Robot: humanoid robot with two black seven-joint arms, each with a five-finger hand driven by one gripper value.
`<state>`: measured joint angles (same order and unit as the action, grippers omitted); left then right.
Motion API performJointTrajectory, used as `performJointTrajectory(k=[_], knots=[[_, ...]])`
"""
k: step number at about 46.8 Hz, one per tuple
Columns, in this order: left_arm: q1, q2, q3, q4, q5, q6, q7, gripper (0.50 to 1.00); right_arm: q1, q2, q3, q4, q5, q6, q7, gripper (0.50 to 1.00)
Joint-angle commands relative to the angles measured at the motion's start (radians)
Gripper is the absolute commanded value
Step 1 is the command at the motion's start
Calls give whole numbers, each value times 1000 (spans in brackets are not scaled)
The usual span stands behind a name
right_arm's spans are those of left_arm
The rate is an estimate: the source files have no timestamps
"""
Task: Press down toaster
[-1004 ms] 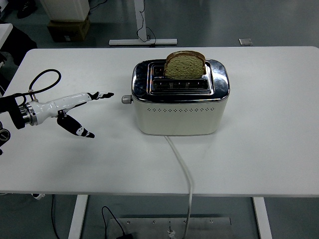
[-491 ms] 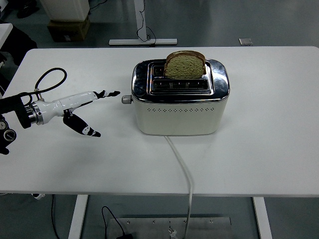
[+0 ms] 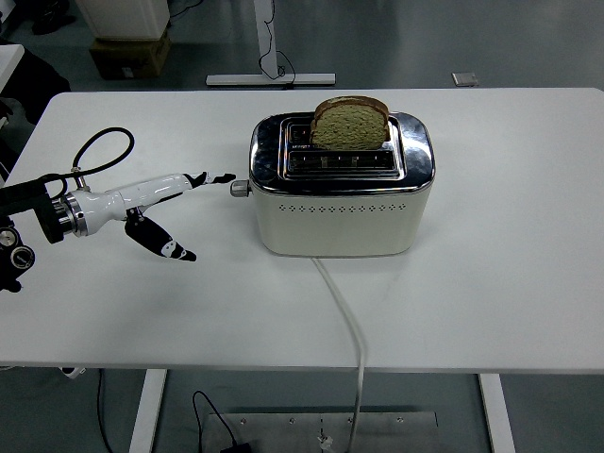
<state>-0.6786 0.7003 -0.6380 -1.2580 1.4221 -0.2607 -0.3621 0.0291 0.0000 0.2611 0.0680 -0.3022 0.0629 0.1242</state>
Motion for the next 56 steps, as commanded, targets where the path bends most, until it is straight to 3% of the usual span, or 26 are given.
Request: performJointTrajectory(k=[1, 56], knots=[[4, 2, 0, 0, 0, 0, 0, 1000, 0, 0, 0, -1, 0, 0, 0, 998], [7, -25, 21, 22, 11, 8, 15, 1000, 0, 0, 0, -1, 0, 0, 0, 998]])
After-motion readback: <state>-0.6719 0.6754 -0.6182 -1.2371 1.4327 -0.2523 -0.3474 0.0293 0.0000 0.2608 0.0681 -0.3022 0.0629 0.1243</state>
